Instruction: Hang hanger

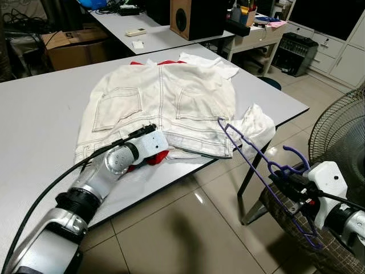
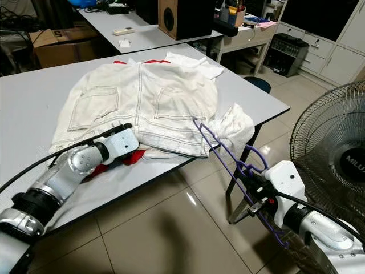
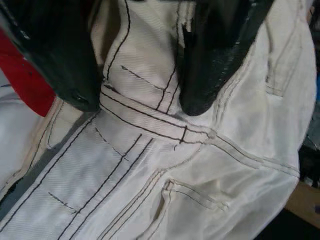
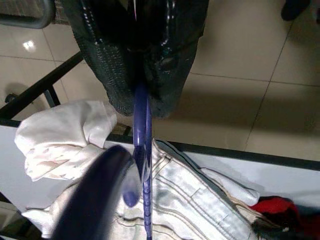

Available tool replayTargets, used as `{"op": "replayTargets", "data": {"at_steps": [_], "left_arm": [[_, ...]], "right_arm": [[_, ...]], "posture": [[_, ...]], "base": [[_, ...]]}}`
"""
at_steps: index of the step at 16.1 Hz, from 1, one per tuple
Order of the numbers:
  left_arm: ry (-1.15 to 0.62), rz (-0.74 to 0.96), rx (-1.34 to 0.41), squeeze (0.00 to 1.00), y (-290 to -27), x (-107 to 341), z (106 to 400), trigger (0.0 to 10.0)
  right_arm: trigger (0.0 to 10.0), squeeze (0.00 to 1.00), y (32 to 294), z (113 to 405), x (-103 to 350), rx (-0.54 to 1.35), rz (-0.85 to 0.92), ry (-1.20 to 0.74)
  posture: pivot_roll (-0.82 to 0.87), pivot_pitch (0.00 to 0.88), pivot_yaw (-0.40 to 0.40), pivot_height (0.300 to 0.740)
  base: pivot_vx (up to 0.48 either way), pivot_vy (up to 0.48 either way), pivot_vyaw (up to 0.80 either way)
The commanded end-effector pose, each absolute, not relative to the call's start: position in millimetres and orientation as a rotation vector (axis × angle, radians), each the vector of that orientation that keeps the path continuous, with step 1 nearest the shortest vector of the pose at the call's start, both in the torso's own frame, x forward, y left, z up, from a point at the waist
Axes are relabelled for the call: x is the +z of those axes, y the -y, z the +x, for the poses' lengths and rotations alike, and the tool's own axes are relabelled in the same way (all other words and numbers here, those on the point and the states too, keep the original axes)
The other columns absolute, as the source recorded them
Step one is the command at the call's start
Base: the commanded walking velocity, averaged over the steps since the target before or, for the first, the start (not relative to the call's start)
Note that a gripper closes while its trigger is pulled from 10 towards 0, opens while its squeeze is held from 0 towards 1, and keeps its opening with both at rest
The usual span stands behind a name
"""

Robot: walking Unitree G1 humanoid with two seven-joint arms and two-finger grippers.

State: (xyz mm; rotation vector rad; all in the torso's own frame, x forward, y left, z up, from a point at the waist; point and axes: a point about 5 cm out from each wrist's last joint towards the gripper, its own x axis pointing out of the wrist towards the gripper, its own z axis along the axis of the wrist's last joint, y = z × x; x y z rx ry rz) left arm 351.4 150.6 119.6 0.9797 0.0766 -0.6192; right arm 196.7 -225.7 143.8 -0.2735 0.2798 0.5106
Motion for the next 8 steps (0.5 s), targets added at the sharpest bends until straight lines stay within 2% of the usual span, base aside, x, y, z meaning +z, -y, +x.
{"op": "replayTargets", "data": {"at_steps": [1, 8], "left_arm": [[-0.039, 1.002, -0.652, 0.00, -147, 128, 353, 0.0], [0.098, 1.030, -0.563, 0.00, -155, 150, 359, 0.0]], "right_arm": [[10.0, 0.00, 231, 198, 148, 0.504, -0.296, -0.262], [10.0, 0.00, 228, 194, 147, 0.555, -0.265, -0.228]], "posture": [[-0.09, 0.000, -0.027, 0.740], [-0.09, 0.000, -0.028, 0.740]], "base": [[0.000, 0.000, 0.00], [0.000, 0.000, 0.00]]}}
